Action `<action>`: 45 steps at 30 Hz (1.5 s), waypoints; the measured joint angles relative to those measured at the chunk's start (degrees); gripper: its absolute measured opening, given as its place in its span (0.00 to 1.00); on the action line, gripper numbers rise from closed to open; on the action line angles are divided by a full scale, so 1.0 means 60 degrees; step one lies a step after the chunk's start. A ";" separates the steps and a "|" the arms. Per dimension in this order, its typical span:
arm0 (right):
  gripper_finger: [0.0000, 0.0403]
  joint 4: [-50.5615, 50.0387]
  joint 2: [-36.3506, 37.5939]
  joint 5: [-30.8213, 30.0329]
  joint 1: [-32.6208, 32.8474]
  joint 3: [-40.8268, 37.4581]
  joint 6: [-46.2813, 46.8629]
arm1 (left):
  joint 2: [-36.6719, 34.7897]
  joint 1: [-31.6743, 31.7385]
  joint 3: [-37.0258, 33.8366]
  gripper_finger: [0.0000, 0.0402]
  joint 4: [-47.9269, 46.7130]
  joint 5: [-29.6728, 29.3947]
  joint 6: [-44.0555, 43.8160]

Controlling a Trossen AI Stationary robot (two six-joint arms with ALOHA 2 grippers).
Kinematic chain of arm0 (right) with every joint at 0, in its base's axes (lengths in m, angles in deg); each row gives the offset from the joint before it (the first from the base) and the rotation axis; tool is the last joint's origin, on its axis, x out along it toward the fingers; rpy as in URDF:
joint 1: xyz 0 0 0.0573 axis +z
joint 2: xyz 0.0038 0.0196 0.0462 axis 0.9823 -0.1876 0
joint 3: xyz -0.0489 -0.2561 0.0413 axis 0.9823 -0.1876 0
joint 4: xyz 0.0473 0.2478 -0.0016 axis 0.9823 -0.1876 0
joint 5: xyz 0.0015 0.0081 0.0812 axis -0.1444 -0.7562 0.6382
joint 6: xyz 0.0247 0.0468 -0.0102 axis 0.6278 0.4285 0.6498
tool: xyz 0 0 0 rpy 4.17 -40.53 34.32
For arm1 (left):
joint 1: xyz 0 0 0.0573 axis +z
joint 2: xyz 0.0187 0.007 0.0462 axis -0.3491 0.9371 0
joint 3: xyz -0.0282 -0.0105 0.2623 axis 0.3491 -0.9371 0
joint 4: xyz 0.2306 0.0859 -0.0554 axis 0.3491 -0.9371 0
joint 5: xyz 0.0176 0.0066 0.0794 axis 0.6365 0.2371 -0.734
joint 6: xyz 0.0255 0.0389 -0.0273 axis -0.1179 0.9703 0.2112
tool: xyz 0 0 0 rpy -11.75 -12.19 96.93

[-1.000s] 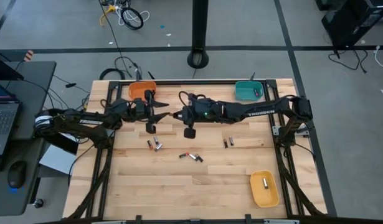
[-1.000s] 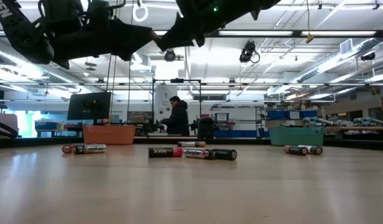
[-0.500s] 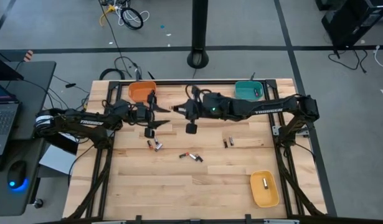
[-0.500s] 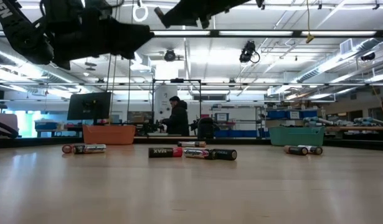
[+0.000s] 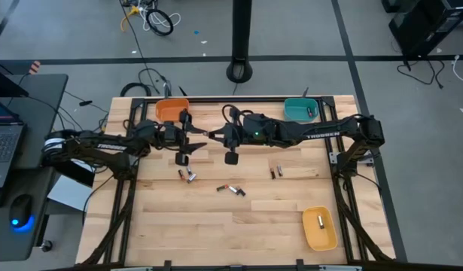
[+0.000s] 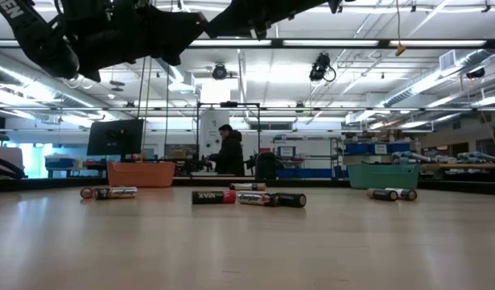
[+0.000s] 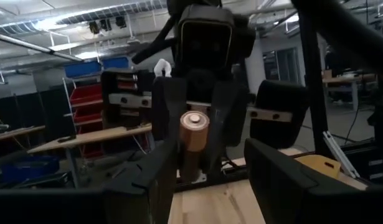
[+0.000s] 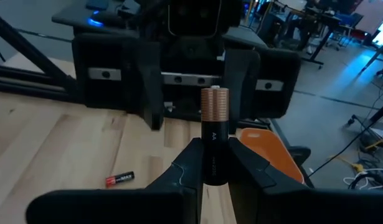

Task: Sort batteries
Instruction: Put the black-orange battery into the orange bin

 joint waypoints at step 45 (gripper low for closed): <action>0.46 -0.0705 0.0280 -0.1861 0.0087 -0.0011 -0.0249 | 0.0655 0.0219 0.1133 0.14 0.0056 0.0156 0.0465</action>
